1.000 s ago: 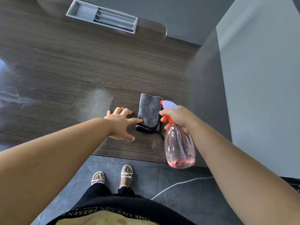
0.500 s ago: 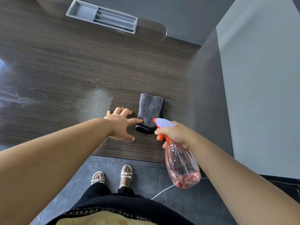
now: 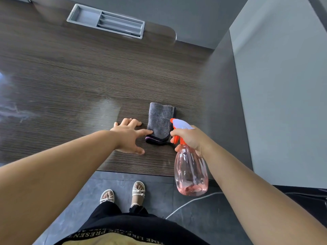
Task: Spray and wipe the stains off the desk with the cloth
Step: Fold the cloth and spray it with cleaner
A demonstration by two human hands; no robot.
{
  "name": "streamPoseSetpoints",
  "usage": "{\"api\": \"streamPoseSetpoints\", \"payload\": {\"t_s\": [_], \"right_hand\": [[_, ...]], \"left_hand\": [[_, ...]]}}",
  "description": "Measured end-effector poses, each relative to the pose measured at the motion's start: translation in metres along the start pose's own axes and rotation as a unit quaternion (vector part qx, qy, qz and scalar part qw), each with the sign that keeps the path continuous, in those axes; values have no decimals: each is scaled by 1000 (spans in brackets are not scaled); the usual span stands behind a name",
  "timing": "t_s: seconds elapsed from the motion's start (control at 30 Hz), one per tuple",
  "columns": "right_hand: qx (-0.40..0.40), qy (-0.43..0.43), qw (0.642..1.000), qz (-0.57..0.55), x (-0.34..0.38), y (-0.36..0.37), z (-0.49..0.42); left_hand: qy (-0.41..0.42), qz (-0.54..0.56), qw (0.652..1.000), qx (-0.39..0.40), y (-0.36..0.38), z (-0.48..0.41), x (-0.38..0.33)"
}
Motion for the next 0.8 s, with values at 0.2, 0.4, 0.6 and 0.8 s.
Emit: {"api": "streamPoseSetpoints", "payload": {"t_s": [0.2,0.4,0.6,0.8], "right_hand": [[-14,-11,1000,2,-19,-17,10],[-29,-121,992,-16,-19,-40,18],[-185,-222,947,-138,-12,-90,14],[-364,-260,890,-92,-3,-112,-1]], "left_hand": [[-2,6,1000,-4,-5,-2,-1],[-5,17,1000,7,-12,-6,-2],[-21,22,999,24,-19,-8,-9],[-62,17,996,57,-22,-18,-35]]}}
Point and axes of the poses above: each hand's wrist, its own z-axis away from the middle knuckle, its own y-axis out of the palm, x = y × z, the point moved 3 cm from there along -z, towards the middle knuckle
